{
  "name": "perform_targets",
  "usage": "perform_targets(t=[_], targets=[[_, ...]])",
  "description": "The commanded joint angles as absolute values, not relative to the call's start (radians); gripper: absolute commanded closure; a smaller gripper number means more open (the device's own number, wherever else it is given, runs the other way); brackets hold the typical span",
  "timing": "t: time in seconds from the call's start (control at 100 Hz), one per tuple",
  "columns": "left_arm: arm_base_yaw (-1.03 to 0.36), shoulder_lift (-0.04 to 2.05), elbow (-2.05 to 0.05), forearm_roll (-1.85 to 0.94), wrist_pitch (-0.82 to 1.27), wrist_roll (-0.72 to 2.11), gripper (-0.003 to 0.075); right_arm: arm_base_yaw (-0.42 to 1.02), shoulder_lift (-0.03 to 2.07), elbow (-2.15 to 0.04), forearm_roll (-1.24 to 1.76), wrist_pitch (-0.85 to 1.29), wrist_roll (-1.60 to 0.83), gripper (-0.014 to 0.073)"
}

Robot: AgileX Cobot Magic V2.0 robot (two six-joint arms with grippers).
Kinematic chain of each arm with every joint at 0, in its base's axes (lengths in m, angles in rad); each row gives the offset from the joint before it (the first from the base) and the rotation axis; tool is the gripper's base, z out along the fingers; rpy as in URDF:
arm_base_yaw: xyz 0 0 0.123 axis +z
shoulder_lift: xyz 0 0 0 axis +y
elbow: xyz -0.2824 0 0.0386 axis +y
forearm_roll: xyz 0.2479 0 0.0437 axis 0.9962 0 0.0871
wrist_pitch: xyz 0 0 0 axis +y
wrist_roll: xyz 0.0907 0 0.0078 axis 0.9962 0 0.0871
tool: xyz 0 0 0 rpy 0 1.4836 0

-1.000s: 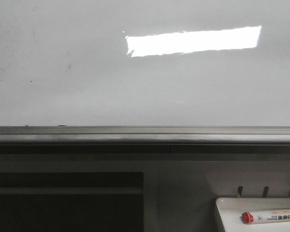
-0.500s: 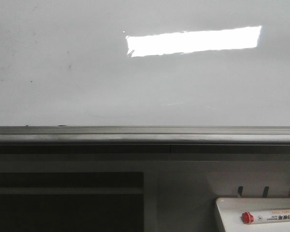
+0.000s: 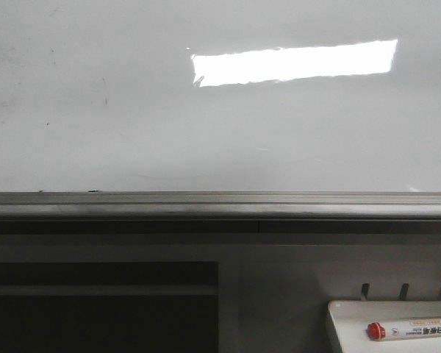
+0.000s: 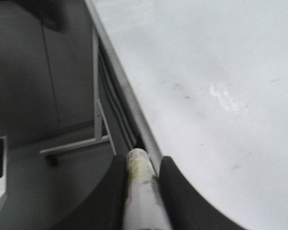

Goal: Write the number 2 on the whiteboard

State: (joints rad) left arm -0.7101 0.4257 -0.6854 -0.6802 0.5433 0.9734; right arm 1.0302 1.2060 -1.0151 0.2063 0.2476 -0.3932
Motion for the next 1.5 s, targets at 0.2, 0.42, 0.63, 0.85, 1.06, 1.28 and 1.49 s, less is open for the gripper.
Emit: perform_targets(t=[0.2,0.42,0.63,0.85,1.06,1.28,1.49], targets=[[-0.688,0.191,-0.720,-0.356,0.530,0.600,0.0636,0.828,1.206,-1.043,0.195,-0.012,-0.394,0.0671],[-0.686,0.130,-0.720,-0.283,0.649,0.516,0.0741,0.797,1.268,-1.043,0.140,0.000,-0.394,0.0671],[-0.686,0.130,-0.720,-0.299,0.669,0.516,0.0741,0.797,1.343,-1.043,0.096,0.022,-0.394,0.0672],[-0.686,0.130,-0.720,-0.331,0.676,0.516,0.0741,0.767,1.363,-1.043,0.000,0.022,-0.394,0.0672],[-0.686,0.130,-0.720,-0.341,0.709,0.516,0.0741,0.669,1.363,-1.085,-0.026,0.103,-0.394,0.0672],[-0.686,0.130,-0.720,-0.343,0.712,0.516,0.0741,0.575,1.360,-1.179,-0.097,0.233,-0.394,0.0672],[-0.686,0.130,-0.720,-0.343,0.712,0.516,0.0741,0.533,1.324,-1.181,-0.112,0.436,-0.392,0.0672]])
